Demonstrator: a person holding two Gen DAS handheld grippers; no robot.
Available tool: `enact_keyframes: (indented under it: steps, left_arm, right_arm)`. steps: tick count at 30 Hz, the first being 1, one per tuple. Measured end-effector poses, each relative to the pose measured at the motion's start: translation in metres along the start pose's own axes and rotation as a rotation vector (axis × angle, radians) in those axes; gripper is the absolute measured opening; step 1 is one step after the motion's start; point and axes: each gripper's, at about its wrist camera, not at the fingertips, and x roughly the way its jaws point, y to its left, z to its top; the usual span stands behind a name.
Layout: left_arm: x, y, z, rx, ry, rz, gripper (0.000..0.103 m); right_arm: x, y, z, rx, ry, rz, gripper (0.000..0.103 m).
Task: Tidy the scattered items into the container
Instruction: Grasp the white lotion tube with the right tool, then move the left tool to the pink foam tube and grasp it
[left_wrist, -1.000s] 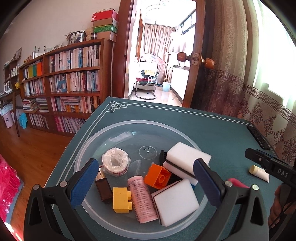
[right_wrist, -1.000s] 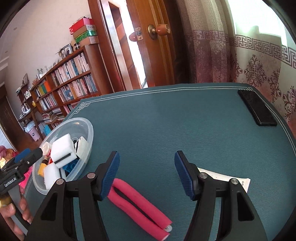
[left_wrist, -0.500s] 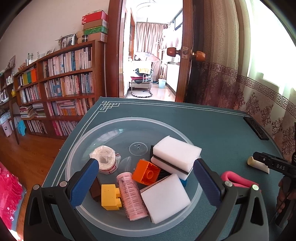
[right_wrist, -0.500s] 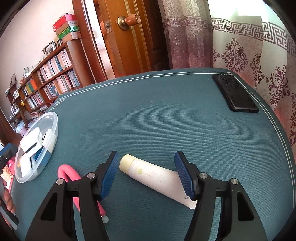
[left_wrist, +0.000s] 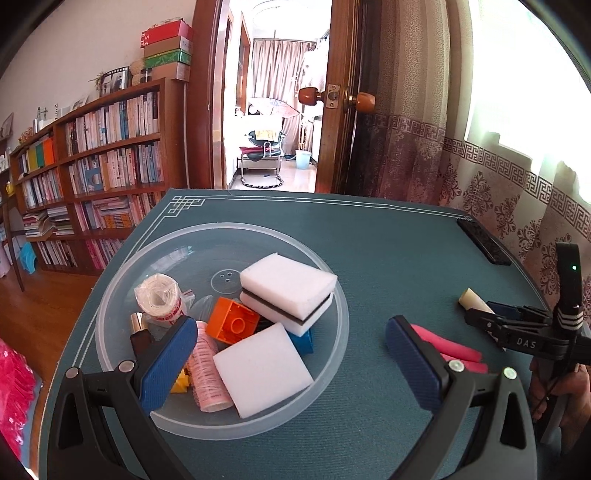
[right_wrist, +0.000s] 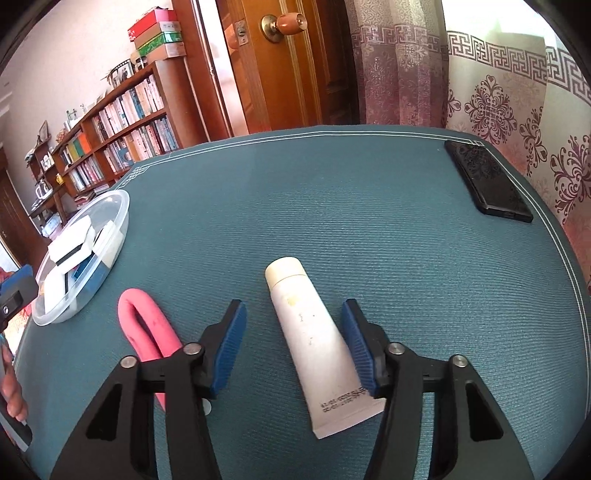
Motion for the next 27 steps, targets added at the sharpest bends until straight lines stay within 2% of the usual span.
enact_keyframes:
  steps: [2, 5, 11, 22, 27]
  left_arm:
    - [0.001, -0.007, -0.004, 0.003, 0.018, -0.013, 0.102]
    - [0.001, -0.019, -0.009, 0.022, 0.035, -0.012, 0.102]
    - [0.005, -0.048, -0.018, 0.063, 0.072, -0.022, 0.102]
    - [0.023, -0.103, -0.024, 0.097, 0.154, -0.081, 0.102]
    - [0.036, -0.113, -0.024, 0.065, 0.201, -0.107, 0.102]
  right_arm:
    - [-0.001, -0.005, -0.001, 0.028, 0.0, -0.014, 0.036]
    - [-0.003, -0.013, -0.002, 0.064, -0.008, -0.02, 0.028]
    - [-0.004, -0.014, -0.003, 0.062, -0.01, -0.041, 0.028]
    - [-0.006, -0.026, -0.004, 0.103, -0.012, 0.004, 0.029]
    - [-0.006, -0.026, -0.005, 0.105, -0.014, 0.007, 0.029]
